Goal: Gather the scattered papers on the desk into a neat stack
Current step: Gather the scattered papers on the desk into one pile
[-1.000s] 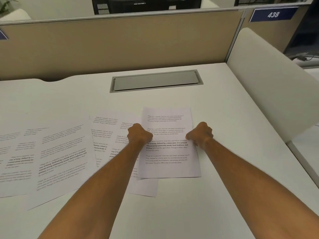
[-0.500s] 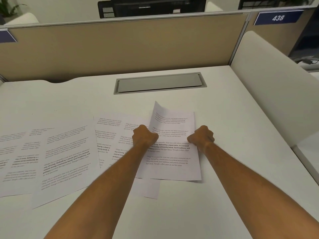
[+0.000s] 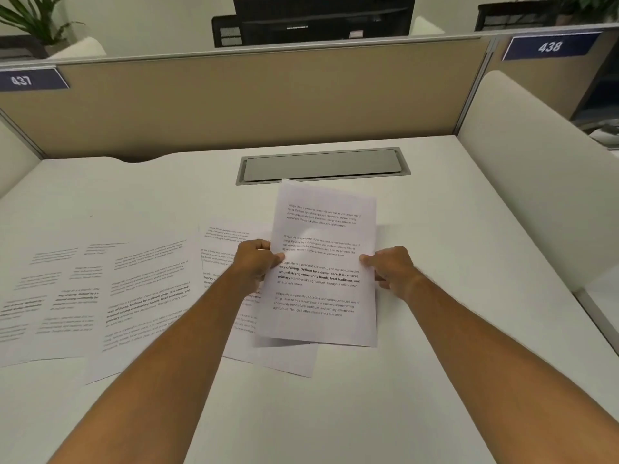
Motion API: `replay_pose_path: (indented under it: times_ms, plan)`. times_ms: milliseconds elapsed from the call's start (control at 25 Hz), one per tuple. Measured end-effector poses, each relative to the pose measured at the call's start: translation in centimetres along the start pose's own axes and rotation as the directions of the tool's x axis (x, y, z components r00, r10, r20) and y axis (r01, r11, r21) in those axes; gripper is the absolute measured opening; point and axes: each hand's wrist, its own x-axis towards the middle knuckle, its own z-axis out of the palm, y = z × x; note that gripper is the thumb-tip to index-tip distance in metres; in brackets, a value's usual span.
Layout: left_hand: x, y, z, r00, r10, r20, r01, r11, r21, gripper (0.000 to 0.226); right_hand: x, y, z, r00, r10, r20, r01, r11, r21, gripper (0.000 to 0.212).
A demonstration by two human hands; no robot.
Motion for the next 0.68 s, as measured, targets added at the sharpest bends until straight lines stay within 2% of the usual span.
replay_pose_path:
  times_ms: [80,160,280,360,440,520,680]
  plan:
    - [-0.3,0.0,-1.1,1.0,-0.001,0.007,0.001,1.0,-0.004,0.018,-0.7,-0.4,0.4,0.996,0.021,0.087,-0.032,0.992,0.124,0.012]
    - [-0.4,0.0,-2.3,1.0,0.008,-0.015,-0.008,1.0,0.021,0.01,-1.3,-0.6,1.0,0.995,0.015,0.101,-0.028,0.991,0.13,0.014]
    - [0.1,-0.5,-4.2,0.995,0.039,-0.092,-0.031,0.996,0.089,0.022,-2.1,-0.7,2.6,0.995,0.005,0.097,-0.016,0.993,0.114,0.011]
    - [0.5,-0.7,-5.7,0.988,0.059,-0.143,-0.038,0.988,0.147,0.02,-2.8,-0.7,4.1,0.997,0.012,0.07,-0.019,0.995,0.097,0.005]
    - [1.0,-0.7,-7.1,0.984,0.07,-0.166,-0.038,0.982,0.186,0.017,-3.2,-0.5,5.6,0.999,0.022,0.029,-0.024,0.997,0.074,0.009]
    - [1.6,-0.6,-8.5,0.986,0.063,-0.157,-0.029,0.976,0.214,0.017,-3.6,-0.4,6.9,0.999,0.046,-0.013,-0.045,0.997,0.067,0.017]
    - [2.8,-0.9,-9.8,0.99,0.067,-0.121,-0.031,0.96,0.279,0.021,-4.6,0.5,8.9,0.994,0.087,-0.072,-0.082,0.994,0.068,0.013]
